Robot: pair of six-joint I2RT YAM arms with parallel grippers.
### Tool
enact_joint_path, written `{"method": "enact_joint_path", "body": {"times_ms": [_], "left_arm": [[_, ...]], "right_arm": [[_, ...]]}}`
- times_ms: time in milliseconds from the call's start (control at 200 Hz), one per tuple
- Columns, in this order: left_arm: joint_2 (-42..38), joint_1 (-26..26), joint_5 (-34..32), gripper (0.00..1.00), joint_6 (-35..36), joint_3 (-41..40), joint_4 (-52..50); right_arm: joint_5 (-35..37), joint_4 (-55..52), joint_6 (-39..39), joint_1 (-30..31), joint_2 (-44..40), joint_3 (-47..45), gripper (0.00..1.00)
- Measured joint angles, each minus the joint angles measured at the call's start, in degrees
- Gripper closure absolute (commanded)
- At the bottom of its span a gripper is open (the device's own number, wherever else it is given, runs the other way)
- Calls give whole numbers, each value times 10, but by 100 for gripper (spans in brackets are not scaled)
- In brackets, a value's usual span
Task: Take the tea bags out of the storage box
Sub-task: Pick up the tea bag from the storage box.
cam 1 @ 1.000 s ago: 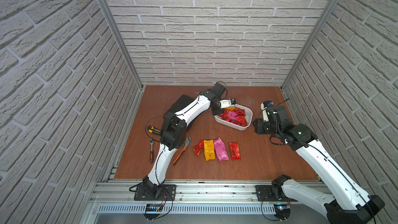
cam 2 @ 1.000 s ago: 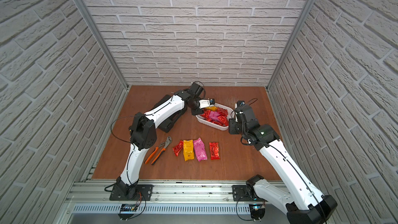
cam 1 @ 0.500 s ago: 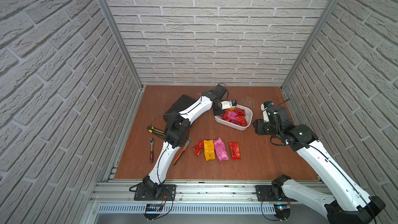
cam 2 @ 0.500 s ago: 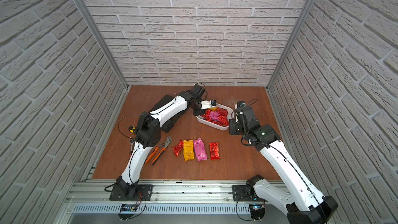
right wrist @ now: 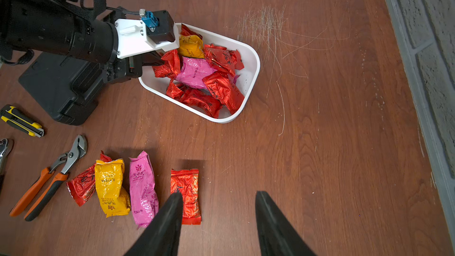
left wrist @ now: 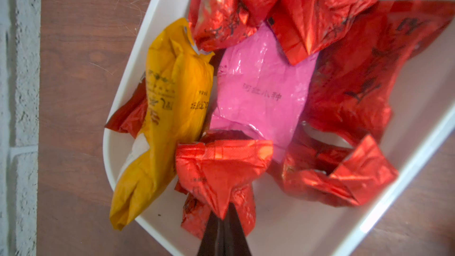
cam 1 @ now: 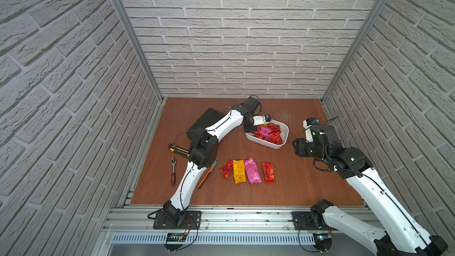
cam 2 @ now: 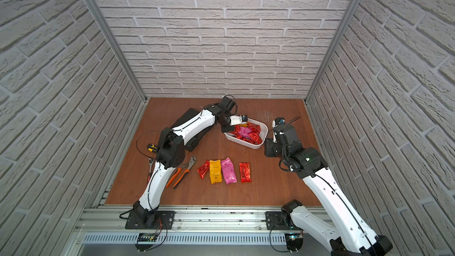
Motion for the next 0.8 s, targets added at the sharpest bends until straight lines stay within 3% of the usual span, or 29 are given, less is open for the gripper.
{"method": "enact_joint_path", "body": {"times_ms": [305, 530, 680, 800], "left_arm": [[-32, -9, 1, 100, -19, 1, -23], [-138, -19, -5, 100, -59, -40, -18], [-236, -24, -18, 100, -139, -124, 21], [-321, -26, -36, 100, -258, -222, 66]], "right_arm": [[1, -3, 0, 0, -20, 0, 47], [2, -3, 2, 0, -33, -7, 47], [2, -1, 2, 0, -31, -10, 47], [-1, 12, 3, 0, -29, -19, 47]]}}
